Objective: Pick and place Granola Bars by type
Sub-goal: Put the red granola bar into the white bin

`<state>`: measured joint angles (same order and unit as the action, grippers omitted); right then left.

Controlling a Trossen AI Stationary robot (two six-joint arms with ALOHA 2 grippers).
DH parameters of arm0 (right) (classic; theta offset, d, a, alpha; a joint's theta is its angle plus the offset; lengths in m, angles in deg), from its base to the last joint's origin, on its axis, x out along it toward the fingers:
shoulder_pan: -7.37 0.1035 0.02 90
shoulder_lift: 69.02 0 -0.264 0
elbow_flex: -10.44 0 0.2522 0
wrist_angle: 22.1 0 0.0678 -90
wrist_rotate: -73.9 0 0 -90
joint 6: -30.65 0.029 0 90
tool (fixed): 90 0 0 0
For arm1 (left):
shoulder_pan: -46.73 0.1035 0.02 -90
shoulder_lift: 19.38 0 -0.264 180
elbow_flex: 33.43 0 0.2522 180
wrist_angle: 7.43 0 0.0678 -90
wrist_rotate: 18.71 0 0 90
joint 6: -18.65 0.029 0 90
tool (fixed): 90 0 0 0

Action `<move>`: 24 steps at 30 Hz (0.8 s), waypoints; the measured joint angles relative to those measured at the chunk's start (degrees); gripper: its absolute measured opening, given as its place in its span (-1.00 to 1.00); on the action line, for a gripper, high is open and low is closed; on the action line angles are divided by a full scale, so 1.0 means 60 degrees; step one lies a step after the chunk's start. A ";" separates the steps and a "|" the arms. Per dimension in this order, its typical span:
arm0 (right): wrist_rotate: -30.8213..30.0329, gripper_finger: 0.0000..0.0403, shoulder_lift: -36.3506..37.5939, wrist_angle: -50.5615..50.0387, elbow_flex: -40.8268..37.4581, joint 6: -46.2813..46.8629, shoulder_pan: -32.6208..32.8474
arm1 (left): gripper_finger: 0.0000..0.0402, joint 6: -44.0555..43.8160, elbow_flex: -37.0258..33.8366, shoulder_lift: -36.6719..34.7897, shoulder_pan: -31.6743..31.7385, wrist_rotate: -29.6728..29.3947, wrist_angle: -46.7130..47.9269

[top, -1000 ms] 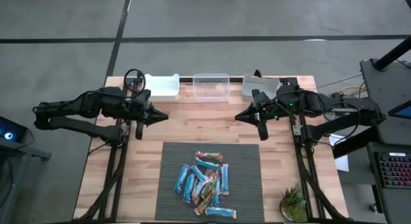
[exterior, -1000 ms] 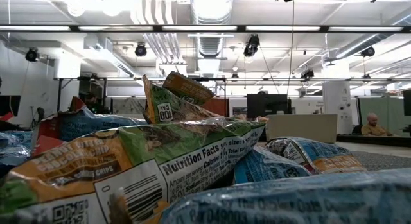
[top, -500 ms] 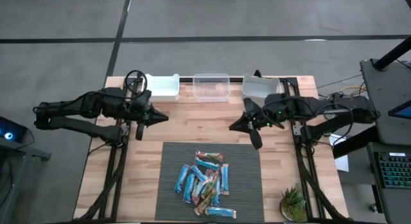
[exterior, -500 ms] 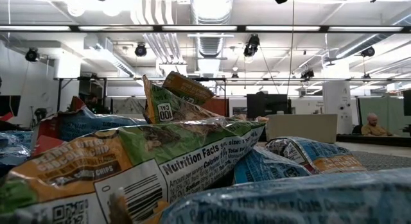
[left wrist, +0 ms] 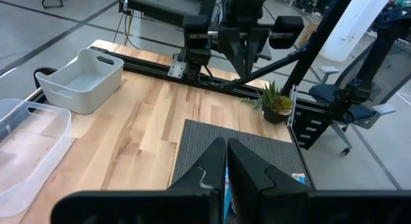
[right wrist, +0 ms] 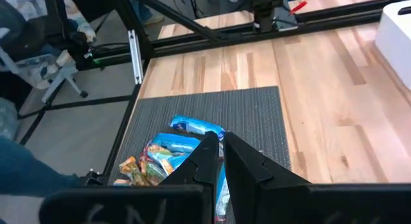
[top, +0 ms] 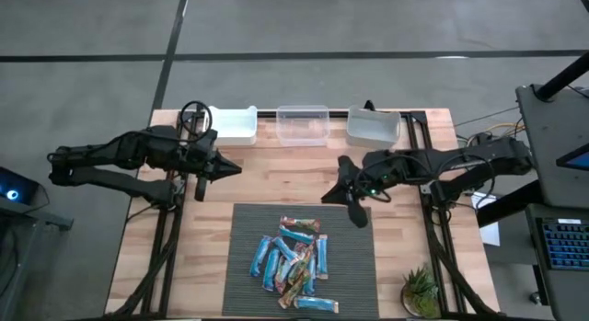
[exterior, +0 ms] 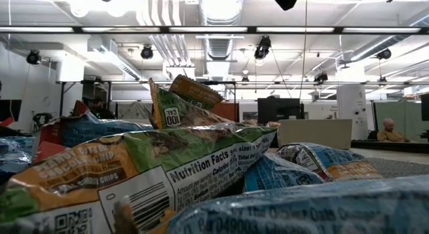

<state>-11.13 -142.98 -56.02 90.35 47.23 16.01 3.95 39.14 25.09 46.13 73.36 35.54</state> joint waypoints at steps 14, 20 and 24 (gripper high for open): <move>-0.0004 -0.91 -0.0410 0.0240 0.0000 0.0493 -0.0002 | -1.00 -0.0004 -0.0004 -0.0004 -0.0007 0.0025 0.0588; -0.0004 -0.91 -0.0571 0.0279 0.0001 0.0492 -0.0002 | -1.00 -0.0004 -0.0004 -0.0004 -0.0006 0.0022 0.0591; 0.0000 -0.91 -0.0625 -0.0132 0.0401 0.0484 -0.0002 | -1.00 -0.0004 -0.0004 -0.0004 -0.0004 0.0018 0.0591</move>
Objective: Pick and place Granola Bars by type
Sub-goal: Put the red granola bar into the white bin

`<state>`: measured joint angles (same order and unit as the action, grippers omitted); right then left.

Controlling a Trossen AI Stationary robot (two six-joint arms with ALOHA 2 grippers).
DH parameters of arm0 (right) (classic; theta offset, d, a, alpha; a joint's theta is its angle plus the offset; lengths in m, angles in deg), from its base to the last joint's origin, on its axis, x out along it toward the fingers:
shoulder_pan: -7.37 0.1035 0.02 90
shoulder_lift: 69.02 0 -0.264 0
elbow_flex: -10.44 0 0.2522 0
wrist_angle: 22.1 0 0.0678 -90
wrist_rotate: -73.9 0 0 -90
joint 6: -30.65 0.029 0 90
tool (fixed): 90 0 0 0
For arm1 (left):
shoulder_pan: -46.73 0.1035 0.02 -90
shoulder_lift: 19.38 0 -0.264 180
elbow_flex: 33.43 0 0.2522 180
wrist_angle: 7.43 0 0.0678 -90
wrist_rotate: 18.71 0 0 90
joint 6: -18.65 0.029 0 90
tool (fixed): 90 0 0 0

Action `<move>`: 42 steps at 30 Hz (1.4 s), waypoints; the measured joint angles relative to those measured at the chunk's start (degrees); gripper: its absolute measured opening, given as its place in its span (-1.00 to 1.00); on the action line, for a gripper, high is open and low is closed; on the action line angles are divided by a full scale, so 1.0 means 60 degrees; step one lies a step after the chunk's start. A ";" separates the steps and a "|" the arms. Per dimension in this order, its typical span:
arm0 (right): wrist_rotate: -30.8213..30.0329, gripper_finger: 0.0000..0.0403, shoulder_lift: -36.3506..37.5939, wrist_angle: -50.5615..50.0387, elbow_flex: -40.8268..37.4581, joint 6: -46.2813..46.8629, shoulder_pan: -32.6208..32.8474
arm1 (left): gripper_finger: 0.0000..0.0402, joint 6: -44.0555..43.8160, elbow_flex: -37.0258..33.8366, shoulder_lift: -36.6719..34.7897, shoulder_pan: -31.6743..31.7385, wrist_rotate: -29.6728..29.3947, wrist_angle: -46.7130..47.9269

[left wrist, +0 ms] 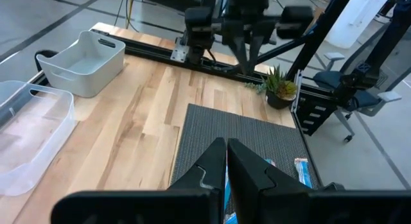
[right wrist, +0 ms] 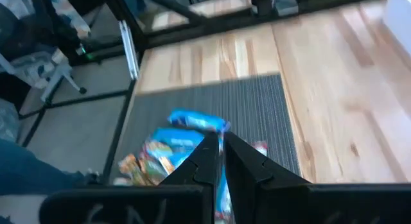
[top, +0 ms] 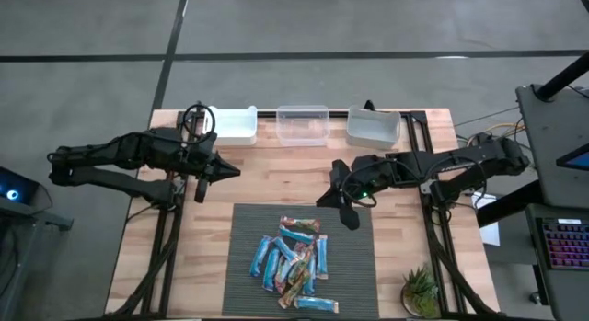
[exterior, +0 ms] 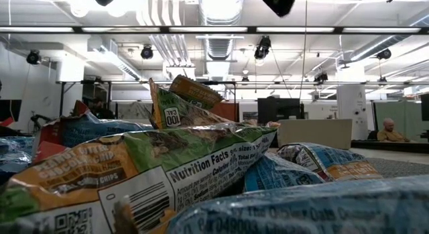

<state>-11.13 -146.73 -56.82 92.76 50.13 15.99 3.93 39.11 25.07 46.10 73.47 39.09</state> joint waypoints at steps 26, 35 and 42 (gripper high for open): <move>-0.0350 -0.91 -0.2120 -0.3908 0.3685 -0.0550 -0.0044 | -1.00 -0.0004 0.0000 -0.0011 0.0000 -0.0011 0.0051; -0.0331 -0.91 -0.2575 -0.3870 0.3664 -0.0526 -0.0047 | -1.00 -0.0004 0.0000 -0.0011 -0.0004 -0.0007 0.0051; -0.0352 -0.91 -0.3256 -0.3972 0.3657 -0.0370 -0.0047 | -1.00 -0.0007 0.0000 -0.0011 -0.0004 -0.0007 0.0055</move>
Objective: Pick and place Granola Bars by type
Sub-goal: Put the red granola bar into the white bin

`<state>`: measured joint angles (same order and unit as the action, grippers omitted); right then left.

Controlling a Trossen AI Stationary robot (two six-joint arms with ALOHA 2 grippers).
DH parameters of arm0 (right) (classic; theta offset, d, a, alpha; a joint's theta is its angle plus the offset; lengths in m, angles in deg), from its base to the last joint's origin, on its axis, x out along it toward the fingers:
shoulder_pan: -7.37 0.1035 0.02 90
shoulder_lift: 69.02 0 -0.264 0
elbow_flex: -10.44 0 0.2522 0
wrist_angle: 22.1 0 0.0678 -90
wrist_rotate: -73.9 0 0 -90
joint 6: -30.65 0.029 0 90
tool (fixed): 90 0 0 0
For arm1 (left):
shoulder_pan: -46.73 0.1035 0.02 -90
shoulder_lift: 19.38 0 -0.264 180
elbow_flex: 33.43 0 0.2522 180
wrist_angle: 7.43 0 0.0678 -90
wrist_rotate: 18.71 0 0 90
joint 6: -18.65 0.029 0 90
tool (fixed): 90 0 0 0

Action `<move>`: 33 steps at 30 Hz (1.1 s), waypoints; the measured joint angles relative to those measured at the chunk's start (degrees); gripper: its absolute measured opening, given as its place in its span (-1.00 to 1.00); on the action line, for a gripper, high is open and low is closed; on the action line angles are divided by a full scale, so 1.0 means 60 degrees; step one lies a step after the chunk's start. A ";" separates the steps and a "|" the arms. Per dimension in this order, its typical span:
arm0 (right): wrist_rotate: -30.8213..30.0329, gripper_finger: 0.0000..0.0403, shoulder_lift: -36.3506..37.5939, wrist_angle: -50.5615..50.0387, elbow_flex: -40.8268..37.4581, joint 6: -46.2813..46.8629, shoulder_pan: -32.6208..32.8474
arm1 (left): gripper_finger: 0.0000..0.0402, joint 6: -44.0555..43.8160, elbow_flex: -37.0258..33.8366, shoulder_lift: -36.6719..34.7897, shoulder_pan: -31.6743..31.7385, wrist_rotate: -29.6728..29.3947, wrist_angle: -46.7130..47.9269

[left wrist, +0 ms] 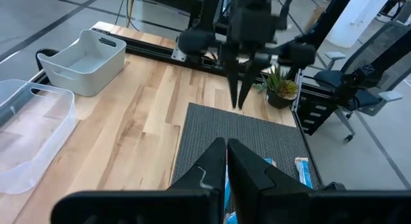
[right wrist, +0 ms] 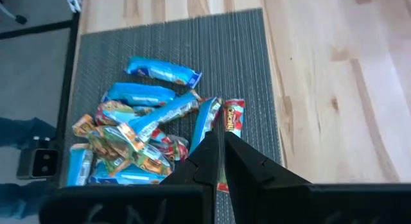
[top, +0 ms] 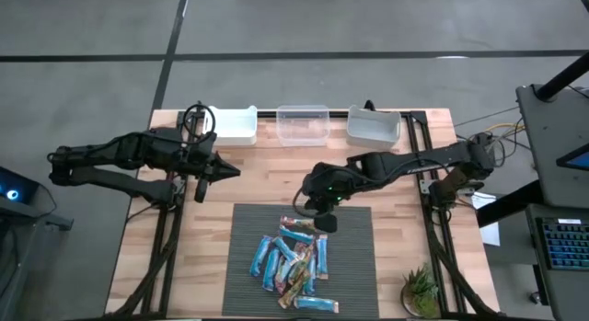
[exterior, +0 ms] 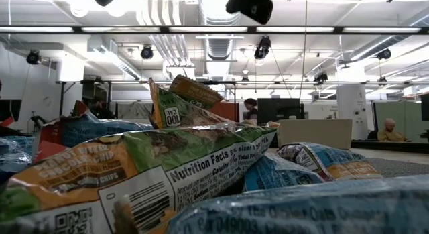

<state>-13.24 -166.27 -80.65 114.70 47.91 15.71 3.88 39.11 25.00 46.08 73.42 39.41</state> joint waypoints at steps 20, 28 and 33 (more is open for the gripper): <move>-0.0145 -0.13 -0.0879 -0.0063 0.0026 0.0425 -0.0029 | -1.00 0.0002 0.0000 0.0000 0.0000 0.0000 0.0000; -0.0183 -0.14 -0.0879 -0.0067 0.0024 0.0420 -0.0025 | -1.00 0.0004 0.0000 0.0000 0.0000 0.0000 0.0000; -0.0183 -0.19 -0.0879 -0.0062 -0.0025 0.0372 -0.0025 | -1.00 0.0004 0.0000 0.0000 0.0002 0.0000 0.0000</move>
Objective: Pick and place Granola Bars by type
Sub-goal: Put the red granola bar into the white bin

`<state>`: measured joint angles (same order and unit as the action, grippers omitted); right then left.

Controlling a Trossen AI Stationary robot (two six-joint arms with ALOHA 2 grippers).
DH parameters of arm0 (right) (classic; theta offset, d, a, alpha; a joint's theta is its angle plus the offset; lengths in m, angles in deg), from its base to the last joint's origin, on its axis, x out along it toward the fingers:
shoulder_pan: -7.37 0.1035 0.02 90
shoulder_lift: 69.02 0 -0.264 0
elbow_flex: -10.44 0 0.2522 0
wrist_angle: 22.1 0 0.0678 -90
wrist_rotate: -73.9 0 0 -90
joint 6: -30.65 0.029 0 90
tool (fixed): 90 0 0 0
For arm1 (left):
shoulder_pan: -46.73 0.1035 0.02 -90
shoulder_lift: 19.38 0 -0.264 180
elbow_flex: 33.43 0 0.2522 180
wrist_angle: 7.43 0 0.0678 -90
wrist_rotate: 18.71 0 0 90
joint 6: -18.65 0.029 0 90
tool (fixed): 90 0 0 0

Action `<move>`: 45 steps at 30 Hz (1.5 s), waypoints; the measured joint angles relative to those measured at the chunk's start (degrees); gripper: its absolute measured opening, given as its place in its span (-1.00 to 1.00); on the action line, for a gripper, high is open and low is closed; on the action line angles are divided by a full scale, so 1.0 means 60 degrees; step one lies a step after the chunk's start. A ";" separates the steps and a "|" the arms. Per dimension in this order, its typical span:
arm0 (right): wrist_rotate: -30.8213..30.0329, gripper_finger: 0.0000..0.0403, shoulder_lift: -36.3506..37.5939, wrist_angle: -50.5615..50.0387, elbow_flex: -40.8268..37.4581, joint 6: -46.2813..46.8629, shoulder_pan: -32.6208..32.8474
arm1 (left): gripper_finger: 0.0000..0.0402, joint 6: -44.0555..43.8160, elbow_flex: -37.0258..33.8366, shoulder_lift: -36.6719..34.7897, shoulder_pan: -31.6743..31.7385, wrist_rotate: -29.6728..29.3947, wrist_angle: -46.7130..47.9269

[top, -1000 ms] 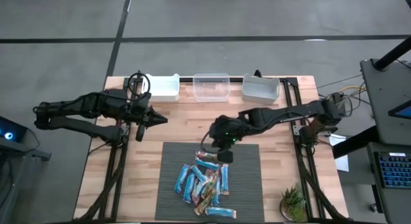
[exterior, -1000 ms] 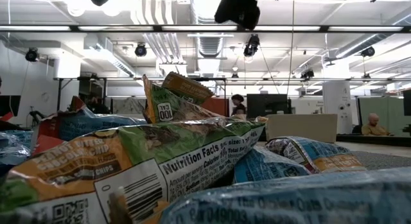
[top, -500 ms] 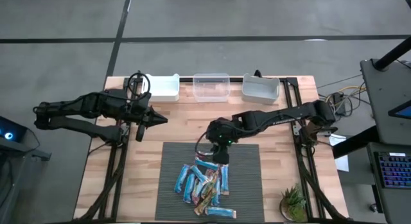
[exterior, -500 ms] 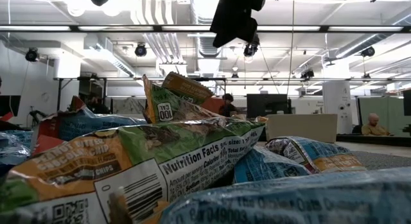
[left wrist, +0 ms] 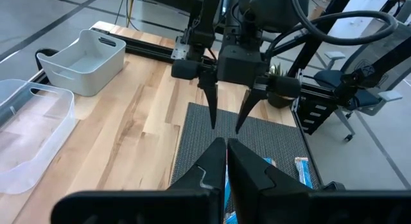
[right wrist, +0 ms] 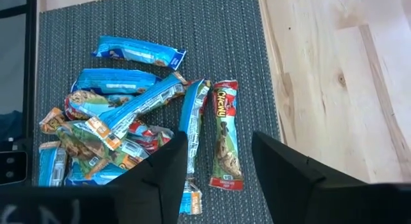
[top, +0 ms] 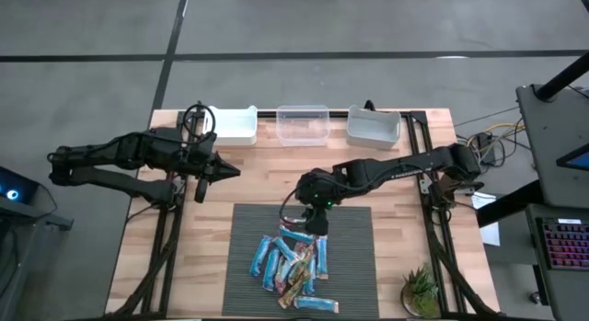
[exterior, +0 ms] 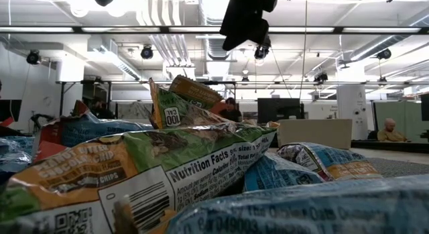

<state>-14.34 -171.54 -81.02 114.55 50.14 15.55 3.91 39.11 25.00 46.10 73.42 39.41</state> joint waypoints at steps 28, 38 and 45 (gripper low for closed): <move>0.0143 -0.21 -0.0999 0.0188 -0.0514 -0.0266 -0.0073 | -1.00 -0.0033 0.0000 0.0000 0.0000 0.0000 0.0000; 0.0207 0.05 -0.1296 0.0165 -0.0440 -0.0541 -0.0084 | -1.00 -0.0036 0.0000 0.0001 0.0001 -0.0003 0.0004; 0.0291 0.04 -0.1666 0.0156 -0.0456 -0.0985 -0.0076 | -1.00 -0.0036 0.0000 0.0004 -0.0002 0.0000 0.0004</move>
<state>-12.60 -181.53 -80.09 111.82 44.23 15.09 3.69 39.11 25.02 46.08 73.42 39.44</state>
